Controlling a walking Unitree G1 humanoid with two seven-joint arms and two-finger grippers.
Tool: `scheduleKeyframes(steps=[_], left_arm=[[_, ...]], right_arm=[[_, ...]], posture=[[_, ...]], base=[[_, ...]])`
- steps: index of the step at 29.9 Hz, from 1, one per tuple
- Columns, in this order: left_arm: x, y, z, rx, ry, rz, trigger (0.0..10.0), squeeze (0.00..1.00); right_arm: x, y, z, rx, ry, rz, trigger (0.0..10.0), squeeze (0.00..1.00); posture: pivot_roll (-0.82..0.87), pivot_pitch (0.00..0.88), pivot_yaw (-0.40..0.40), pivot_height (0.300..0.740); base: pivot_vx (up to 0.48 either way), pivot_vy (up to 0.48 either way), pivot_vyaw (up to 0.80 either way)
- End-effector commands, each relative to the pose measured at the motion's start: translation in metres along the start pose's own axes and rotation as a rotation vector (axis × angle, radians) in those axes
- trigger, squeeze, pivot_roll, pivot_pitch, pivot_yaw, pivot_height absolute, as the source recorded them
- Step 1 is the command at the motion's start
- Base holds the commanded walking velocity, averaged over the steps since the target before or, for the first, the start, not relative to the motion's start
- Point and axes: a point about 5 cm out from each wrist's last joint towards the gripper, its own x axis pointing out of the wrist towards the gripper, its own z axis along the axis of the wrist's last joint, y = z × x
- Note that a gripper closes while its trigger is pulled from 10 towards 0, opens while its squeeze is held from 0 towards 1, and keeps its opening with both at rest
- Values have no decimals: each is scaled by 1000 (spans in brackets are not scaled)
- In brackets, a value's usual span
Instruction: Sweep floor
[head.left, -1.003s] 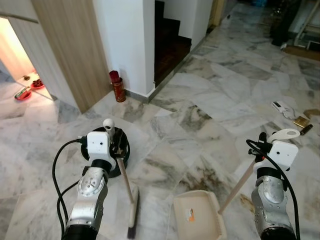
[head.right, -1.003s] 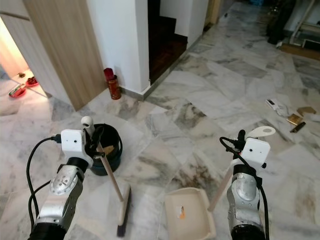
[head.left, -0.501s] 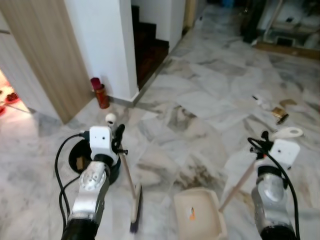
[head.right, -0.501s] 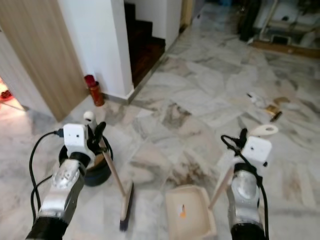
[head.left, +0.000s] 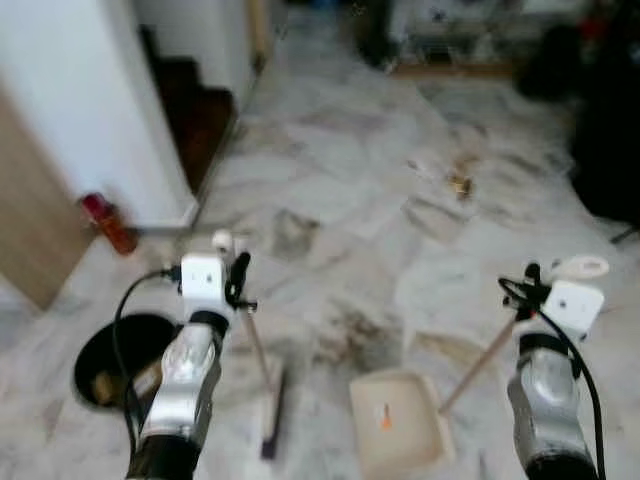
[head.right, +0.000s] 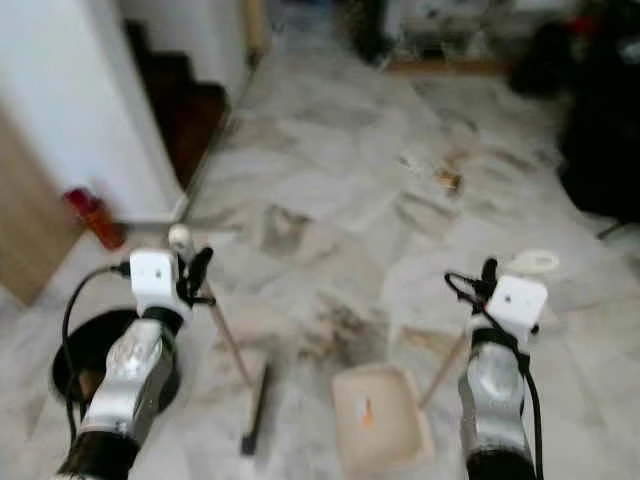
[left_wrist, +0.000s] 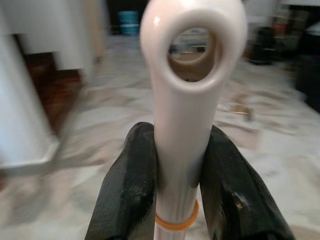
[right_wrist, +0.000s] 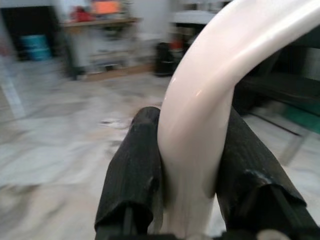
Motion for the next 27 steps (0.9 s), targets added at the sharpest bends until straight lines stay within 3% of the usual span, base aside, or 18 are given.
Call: scheduleKeyframes(steps=[1, 4, 9, 15, 27], left_arm=[[1, -7, 2, -17, -29, -18, 10000, 0], [1, -11, 1, -40, -30, -30, 10000, 0], [1, -12, 0, -41, -30, -48, 10000, 0], [7, -5, 1, -15, -22, -32, 10000, 0], [11, -5, 3, -14, -33, -39, 10000, 0]], right_arm=[[4, -5, 10, -22, -42, 2, 10000, 0], [2, -10, 9, -33, -45, -5, 10000, 0], [0, -11, 11, -34, -62, -26, 10000, 0], [-6, 2, 7, 0, -54, -3, 10000, 0], [-1, 17, 8, 40, -52, 10, 10000, 0]], posture=[[-169, 0, 51, 740], [-187, 0, 65, 740], [-196, 0, 80, 740], [-181, 0, 80, 740], [-171, 0, 98, 740]], base=[[0, 0, -800], [0, 0, -800], [0, 0, 0], [0, 0, 0], [275, 0, 0]])
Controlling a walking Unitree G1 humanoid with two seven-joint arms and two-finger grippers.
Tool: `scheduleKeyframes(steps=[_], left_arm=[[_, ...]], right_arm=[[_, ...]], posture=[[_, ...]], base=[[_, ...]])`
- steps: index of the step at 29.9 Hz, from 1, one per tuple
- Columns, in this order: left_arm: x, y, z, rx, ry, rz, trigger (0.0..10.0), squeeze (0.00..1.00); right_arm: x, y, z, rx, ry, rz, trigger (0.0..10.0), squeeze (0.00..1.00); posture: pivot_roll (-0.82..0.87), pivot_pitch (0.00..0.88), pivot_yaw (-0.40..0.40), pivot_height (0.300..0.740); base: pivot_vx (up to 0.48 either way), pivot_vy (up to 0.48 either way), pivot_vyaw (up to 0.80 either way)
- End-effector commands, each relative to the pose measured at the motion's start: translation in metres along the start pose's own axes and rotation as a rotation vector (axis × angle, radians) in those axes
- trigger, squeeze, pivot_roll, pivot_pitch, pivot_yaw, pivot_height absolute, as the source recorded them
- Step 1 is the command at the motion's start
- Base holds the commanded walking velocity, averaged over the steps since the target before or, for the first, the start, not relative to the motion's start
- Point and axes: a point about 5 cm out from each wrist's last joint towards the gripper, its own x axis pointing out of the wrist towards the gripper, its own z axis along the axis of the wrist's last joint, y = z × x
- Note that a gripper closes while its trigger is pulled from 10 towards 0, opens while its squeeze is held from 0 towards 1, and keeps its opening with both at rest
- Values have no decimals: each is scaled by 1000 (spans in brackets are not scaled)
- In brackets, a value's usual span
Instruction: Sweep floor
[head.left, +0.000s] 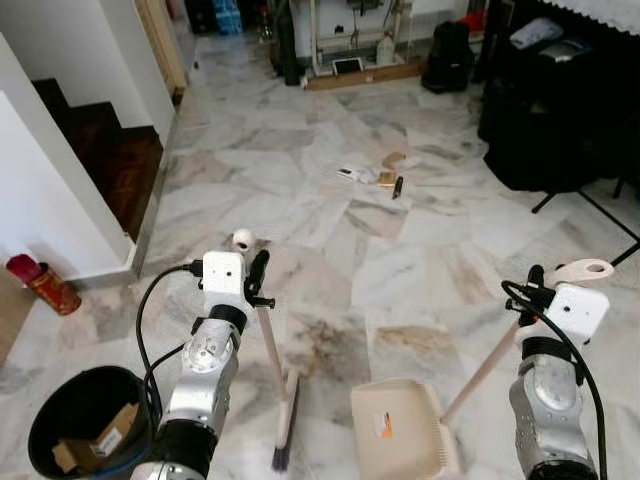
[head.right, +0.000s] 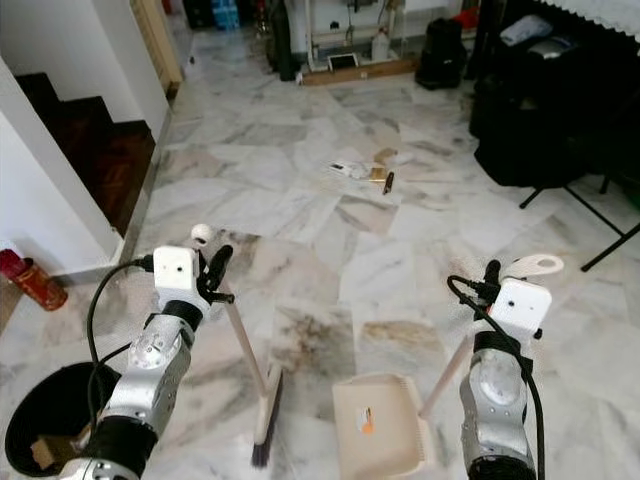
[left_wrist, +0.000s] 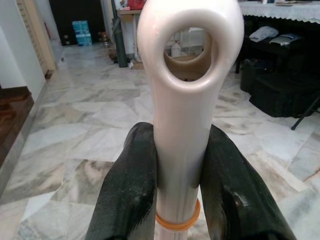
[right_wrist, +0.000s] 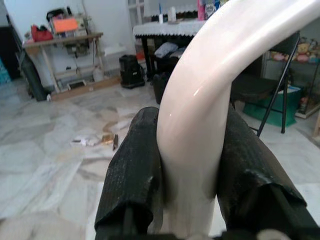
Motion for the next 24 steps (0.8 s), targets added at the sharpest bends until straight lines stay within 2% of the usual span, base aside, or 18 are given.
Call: scheduleKeyframes(steps=[1, 10, 16, 24], left_arm=[[4, 7, 9, 24, -48, 6, 10000, 0], [-6, 33, 7, 23, -57, 110, 10000, 0], [-12, 38, 2, 34, -61, 129, 10000, 0], [-19, 36, -2, 32, -54, 140, 10000, 0]], right_arm=[[3, 7, 6, 23, -33, 8, 10000, 0], [-2, 2, 8, -13, -68, 36, 10000, 0], [-9, 6, 7, -43, -90, 102, 10000, 0], [-11, -1, 8, -44, -88, 101, 10000, 0]], posture=[[-171, 0, 98, 740], [-155, 0, 82, 740], [-155, 0, 77, 740], [-154, 0, 68, 740]], base=[[304, 0, 0], [303, 0, 0], [262, 0, 0], [259, 0, 0]])
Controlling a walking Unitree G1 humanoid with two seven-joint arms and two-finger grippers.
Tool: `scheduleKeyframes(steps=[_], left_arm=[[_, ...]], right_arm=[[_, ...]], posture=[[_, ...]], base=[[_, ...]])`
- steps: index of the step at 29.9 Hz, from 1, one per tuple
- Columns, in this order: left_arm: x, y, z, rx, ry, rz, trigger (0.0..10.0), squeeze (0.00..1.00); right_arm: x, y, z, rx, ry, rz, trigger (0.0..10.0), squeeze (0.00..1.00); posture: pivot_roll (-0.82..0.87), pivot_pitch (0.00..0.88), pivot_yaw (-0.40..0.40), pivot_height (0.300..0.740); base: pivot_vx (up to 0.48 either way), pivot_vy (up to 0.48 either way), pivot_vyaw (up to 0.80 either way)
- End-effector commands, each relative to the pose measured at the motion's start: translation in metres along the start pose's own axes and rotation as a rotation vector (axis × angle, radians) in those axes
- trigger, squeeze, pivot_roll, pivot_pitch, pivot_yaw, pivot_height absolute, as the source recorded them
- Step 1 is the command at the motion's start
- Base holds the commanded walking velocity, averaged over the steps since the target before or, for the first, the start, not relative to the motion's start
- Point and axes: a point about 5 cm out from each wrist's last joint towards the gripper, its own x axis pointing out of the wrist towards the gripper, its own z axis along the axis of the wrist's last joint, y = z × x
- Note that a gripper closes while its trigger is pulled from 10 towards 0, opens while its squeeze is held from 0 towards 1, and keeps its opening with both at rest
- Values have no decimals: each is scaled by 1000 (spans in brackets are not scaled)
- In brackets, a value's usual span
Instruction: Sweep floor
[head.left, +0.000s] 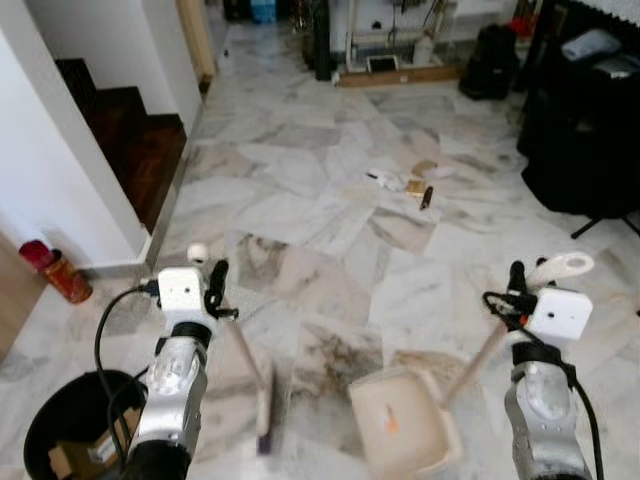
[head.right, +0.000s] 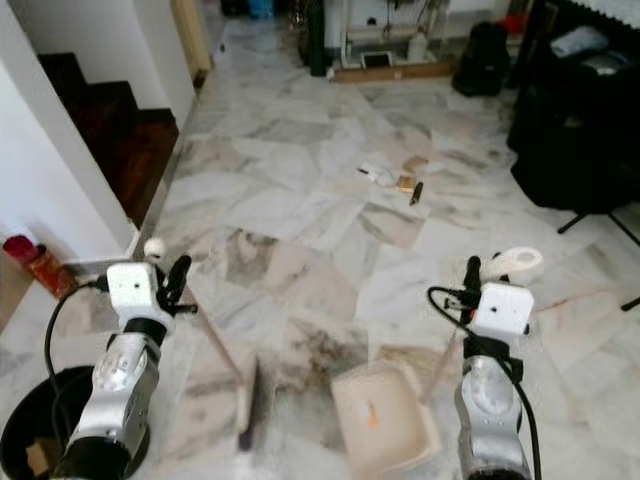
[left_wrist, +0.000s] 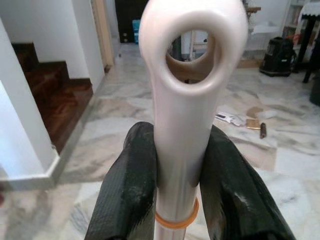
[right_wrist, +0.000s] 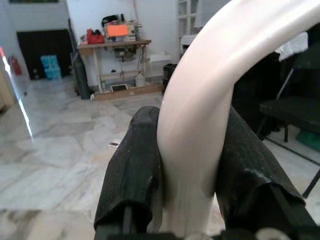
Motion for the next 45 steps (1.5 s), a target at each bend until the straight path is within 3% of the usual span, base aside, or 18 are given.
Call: scheduleKeyframes(steps=[1, 33, 45], left_arm=[[4, -6, 9, 3, -49, -20, 10000, 0], [7, -21, -1, -33, -38, -4, 10000, 0], [8, -20, 0, -36, -48, 3, 10000, 0]], right_arm=[[3, -7, 7, -17, -33, -11, 10000, 0], [23, -2, 21, 3, -41, 44, 10000, 0], [29, -3, 23, -1, -46, 30, 10000, 0]], posture=[[-154, 0, 68, 740], [-206, 0, -10, 740], [-194, 0, -3, 740]], base=[[270, 0, 0], [323, 0, 0], [344, 0, 0]])
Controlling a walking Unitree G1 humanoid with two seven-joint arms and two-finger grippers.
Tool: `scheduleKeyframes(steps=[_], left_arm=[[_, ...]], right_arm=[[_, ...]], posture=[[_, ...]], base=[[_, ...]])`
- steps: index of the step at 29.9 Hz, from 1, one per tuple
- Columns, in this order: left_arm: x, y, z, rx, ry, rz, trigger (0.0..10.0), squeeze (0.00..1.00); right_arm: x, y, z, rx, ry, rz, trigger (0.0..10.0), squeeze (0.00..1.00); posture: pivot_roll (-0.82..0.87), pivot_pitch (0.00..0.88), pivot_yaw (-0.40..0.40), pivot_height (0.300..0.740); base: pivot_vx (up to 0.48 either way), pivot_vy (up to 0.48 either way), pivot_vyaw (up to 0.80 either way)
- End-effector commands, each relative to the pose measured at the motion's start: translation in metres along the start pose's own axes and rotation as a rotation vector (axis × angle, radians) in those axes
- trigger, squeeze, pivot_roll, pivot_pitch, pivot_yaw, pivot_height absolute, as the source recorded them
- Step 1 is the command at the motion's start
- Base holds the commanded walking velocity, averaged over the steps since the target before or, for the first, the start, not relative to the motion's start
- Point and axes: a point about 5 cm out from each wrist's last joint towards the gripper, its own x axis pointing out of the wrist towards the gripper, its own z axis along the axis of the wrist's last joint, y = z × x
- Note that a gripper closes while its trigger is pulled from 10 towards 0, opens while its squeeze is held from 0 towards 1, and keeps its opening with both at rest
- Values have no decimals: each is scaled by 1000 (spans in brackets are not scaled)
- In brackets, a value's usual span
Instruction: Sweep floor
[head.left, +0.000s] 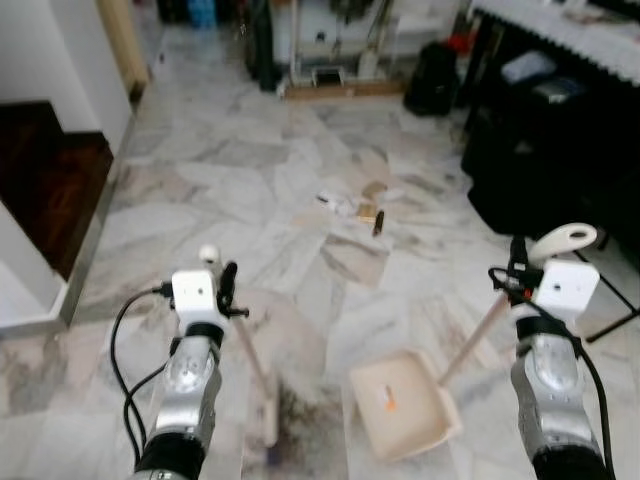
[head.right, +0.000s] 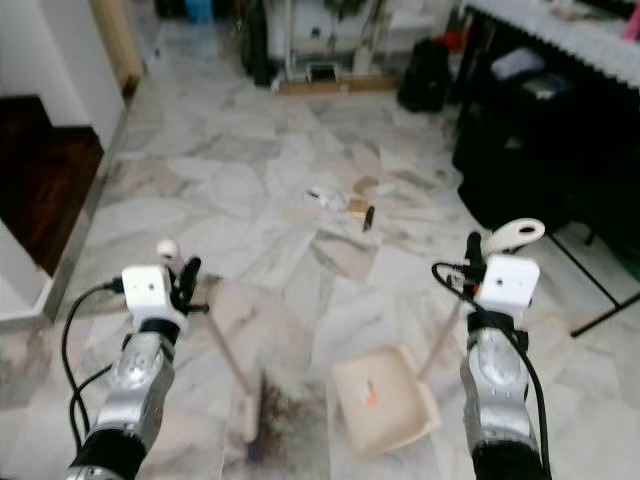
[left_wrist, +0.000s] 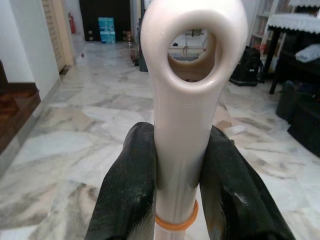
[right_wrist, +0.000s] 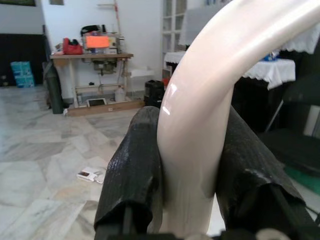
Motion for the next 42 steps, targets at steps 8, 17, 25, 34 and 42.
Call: scheduleKeyframes(steps=[8, 17, 25, 34, 42], left_arm=[[3, -9, 7, -18, -41, -27, 10000, 0], [4, -11, 8, -18, -44, -44, 10000, 0], [5, -9, 11, -16, -50, -44, 10000, 0], [6, -6, 11, -10, -45, -42, 10000, 0], [7, -8, 13, -12, -49, -41, 10000, 0]], right_arm=[[3, -12, 3, -12, -16, -54, 10000, 0], [-3, -12, -2, -12, -3, -59, 10000, 0], [-4, -6, -4, -5, 2, -47, 10000, 0], [-3, 2, -6, 14, 19, -28, 10000, 0], [-3, 0, -5, 19, 16, -38, 10000, 0]], posture=[[-196, 0, 20, 740], [-203, 0, 38, 740], [-198, 0, 41, 740], [-199, 0, 44, 740], [-185, 0, 41, 740]], base=[[343, 0, 0], [344, 0, 0], [345, 0, 0], [345, 0, 0], [345, 0, 0]])
